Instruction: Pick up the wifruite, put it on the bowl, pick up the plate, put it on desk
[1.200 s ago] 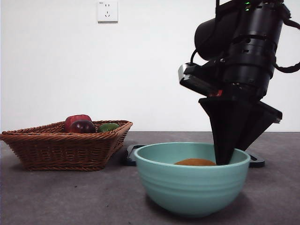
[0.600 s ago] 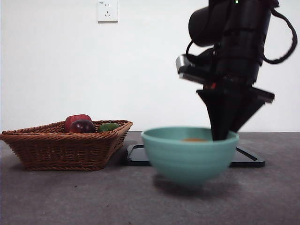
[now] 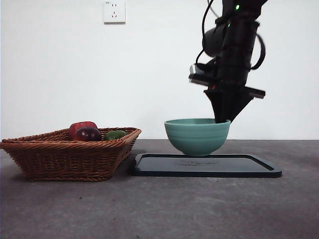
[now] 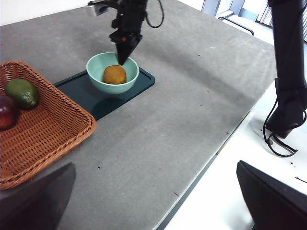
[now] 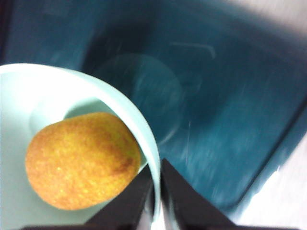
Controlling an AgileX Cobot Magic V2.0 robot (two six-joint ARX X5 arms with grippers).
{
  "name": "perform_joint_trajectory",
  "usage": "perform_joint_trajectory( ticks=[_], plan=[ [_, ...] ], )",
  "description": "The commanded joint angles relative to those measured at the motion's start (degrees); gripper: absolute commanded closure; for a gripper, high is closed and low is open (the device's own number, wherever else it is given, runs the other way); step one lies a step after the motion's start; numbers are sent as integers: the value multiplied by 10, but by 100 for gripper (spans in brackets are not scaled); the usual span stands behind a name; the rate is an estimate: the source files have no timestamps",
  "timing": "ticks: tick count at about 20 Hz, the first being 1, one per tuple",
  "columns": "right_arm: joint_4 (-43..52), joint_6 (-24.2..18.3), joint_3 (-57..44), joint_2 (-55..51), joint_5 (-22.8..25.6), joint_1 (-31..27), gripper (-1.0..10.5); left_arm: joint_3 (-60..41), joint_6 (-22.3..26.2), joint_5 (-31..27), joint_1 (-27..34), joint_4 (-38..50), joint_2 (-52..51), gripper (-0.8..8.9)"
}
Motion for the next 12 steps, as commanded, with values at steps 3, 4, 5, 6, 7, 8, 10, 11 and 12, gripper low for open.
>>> perform_joint_trajectory(
  ticks=[3, 4, 5, 6, 7, 8, 10, 11, 12],
  plan=[
    [-1, -12, 49, 64, -4, -8, 941, 5, 5, -2, -7, 6, 0, 159],
    [-1, -13, 50, 71, -4, -8, 941, 5, 5, -2, -7, 6, 0, 159],
    [-1, -13, 50, 76, -5, -8, 941, 5, 5, -2, -7, 6, 0, 159],
    [-1, -13, 50, 77, -7, -8, 941, 5, 5, -2, -7, 6, 0, 159],
    [-1, -13, 50, 77, -10, -7, 940, 5, 5, -2, -7, 6, 0, 159],
    [-2, -13, 50, 77, -10, -7, 925, 5, 5, -2, -7, 6, 0, 159],
    [-2, -13, 50, 76, -7, -8, 750, 5, 5, -2, -7, 6, 0, 159],
    [-5, -12, 54, 75, 0, -11, 666, 5, 5, -2, -7, 6, 0, 159],
    [-15, -7, 69, 73, 0, -17, 574, 5, 5, -2, -7, 6, 0, 159]
  ],
)
